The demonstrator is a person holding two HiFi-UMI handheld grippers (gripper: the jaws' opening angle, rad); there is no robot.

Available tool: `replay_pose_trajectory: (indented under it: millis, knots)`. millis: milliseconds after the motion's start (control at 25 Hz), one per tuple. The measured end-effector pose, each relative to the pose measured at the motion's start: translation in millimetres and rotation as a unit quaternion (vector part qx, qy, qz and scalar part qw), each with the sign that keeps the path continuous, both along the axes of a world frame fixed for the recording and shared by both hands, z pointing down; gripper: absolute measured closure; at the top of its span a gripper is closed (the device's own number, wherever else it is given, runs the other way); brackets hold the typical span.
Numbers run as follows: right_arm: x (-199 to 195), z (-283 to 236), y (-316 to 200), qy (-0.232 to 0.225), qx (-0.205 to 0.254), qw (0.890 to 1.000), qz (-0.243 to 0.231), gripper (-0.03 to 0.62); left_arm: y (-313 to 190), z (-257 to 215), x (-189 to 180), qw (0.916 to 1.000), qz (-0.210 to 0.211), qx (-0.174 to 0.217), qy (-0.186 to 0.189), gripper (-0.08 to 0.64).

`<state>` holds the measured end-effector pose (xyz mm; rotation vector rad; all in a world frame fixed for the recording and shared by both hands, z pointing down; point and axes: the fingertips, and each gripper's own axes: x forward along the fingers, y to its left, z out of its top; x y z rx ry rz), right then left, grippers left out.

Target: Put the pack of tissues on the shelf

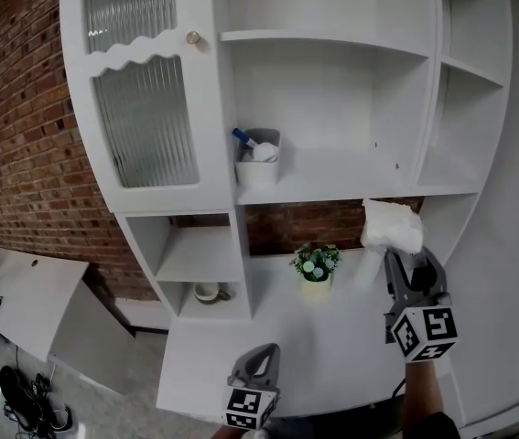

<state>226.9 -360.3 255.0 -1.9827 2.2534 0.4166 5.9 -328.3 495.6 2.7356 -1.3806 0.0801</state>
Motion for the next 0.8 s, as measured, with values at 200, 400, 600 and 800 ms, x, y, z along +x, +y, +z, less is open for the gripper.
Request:
replay_pose_trajectory:
  millis: [200, 400, 600, 800]
  knots:
    - [0, -14, -22, 0.007, 0.01, 1.0, 0.007, 0.403, -12, -6, -6, 1.0, 0.002, 0.006, 0.003, 0.548]
    - [-3, -23, -47, 0.02, 0.017, 1.0, 0.009, 0.405, -21, -3, -7, 0.9998, 0.02, -0.002, 0.0, 0.548]
    - [2, -40, -73, 0.025, 0.02, 0.999, 0.017, 0.403, -34, 5, -10, 0.9998, 0.018, -0.007, 0.004, 0.548]
    - [9, -45, -101, 0.016, 0.008, 1.0, 0.022, 0.402, -41, 0, -14, 0.9998, 0.018, -0.003, 0.007, 0.548]
